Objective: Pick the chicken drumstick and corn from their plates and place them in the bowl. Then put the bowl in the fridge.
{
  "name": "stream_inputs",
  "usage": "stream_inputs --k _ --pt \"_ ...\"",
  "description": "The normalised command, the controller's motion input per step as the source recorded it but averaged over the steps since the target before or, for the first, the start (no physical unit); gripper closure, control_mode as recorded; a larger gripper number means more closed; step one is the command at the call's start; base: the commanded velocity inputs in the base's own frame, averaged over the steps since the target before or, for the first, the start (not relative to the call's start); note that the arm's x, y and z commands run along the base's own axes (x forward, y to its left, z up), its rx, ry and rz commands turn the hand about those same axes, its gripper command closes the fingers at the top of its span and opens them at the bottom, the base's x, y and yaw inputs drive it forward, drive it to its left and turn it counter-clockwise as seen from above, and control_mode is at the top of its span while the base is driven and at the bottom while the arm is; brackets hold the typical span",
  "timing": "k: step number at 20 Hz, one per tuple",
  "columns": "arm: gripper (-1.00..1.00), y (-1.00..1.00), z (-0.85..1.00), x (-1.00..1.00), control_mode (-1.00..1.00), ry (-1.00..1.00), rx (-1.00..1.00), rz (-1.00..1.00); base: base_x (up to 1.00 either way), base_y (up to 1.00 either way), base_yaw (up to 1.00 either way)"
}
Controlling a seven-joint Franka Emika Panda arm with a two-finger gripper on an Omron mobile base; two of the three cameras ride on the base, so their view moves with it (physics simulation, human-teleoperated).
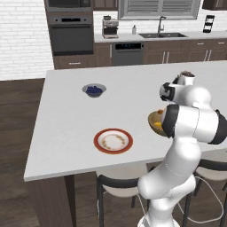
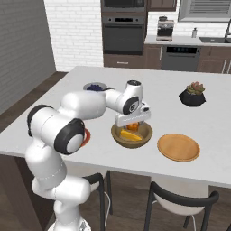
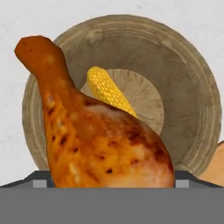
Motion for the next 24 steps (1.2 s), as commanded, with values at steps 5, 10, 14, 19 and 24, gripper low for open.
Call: stream_inputs --k 5,10,14,19,24 --pt "1.00 -0.01 -0.33 0.00 -1.00 0.00 0.00 0.02 0.00 0.00 0.00" --pt "1.00 -0.04 -0.12 0.00 -1.00 0.00 0.00 0.01 0.00 0.00 0.00" --pt "-1.00 -0.01 -0.07 0.00 -1.00 0.00 0.00 0.00 0.00 0.00 0.00" --pt "-1.00 0.00 0.00 0.01 -1.00 0.00 0.00 0.00 0.00 0.00 0.00" --pt "-1.00 0.00 0.00 0.00 -1.00 0.00 0.00 0.00 0.00 0.00 0.00"
